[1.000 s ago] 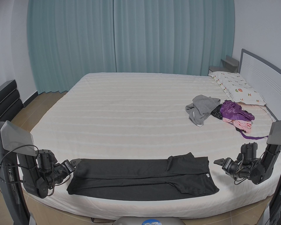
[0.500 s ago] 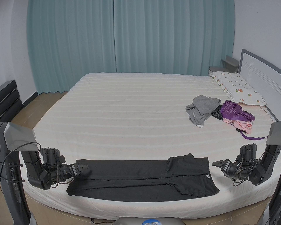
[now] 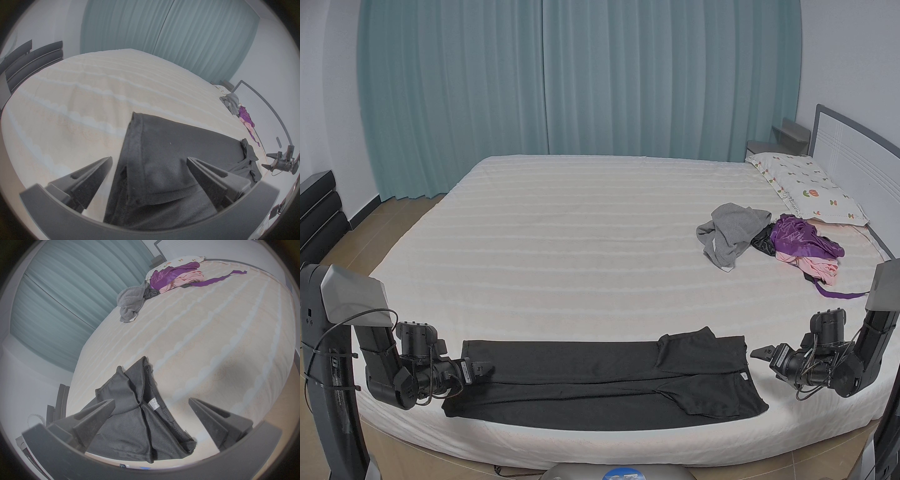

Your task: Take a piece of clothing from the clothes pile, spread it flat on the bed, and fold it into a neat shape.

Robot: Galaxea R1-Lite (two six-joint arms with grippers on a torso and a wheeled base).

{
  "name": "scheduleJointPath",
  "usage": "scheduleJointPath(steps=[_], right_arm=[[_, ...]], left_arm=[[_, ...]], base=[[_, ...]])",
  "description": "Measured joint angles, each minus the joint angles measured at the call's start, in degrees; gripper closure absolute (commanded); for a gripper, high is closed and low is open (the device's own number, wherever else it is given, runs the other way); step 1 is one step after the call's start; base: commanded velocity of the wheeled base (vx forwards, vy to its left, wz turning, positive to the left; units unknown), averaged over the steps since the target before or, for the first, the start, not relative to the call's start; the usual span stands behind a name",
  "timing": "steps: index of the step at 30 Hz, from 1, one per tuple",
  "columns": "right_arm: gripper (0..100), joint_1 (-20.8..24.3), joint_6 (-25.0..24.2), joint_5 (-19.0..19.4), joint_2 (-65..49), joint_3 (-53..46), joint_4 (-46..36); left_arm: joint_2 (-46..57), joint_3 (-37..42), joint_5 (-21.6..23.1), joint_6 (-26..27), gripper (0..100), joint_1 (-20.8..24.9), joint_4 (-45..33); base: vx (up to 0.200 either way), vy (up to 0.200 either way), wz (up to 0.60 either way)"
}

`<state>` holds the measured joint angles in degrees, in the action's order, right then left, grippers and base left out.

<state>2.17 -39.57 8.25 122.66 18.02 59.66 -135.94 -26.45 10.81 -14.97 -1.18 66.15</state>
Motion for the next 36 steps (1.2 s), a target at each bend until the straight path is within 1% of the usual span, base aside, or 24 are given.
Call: scheduleJointPath(steps=[5, 6, 18, 22, 25, 30, 32, 36], right_arm=[[0, 0.06, 0.07, -0.02, 0.29, 0.0, 0.0], [0, 0.06, 0.05, 0.0, 0.3, 0.0, 0.0], [0, 0.66, -0.06, 0.0, 0.44, -0.07, 0.0], [0, 0.3, -0.28, 0.0, 0.44, 0.04, 0.04], [0, -0.16, -1.48, 0.26, 0.38, 0.33, 0.09], [0, -1.79, -2.35, 2.52, 0.18, 0.94, 0.04], [0, -2.38, -2.72, 2.74, 0.16, 1.41, 0.12], [0, -3.05, -5.1, 2.85, 0.11, 2.29, 0.06]], left_arm=[[-0.17, 0.85, -0.09, -0.02, 0, 0.66, 0.12], [-0.26, 0.94, -0.11, -0.02, 100, 0.72, 0.15], [0.49, 1.9, -0.23, -0.41, 100, 0.63, 0.26], [1.51, 2.4, -0.23, -1.34, 100, 0.48, 0.26], [2.39, 2.58, -0.26, -2.55, 100, 0.52, 0.22], [4.05, 3.06, -0.26, -5.23, 100, 0.55, 0.26], [4.32, 3.17, -0.23, -5.66, 100, 0.63, 0.23], [4.51, 3.19, -0.2, -5.88, 100, 0.72, 0.26]], base=[[0.0, 0.0, 0.0], [0.0, 0.0, 0.0], [0.0, 0.0, 0.0], [0.0, 0.0, 0.0], [0.0, 0.0, 0.0], [0.0, 0.0, 0.0], [0.0, 0.0, 0.0], [0.0, 0.0, 0.0]])
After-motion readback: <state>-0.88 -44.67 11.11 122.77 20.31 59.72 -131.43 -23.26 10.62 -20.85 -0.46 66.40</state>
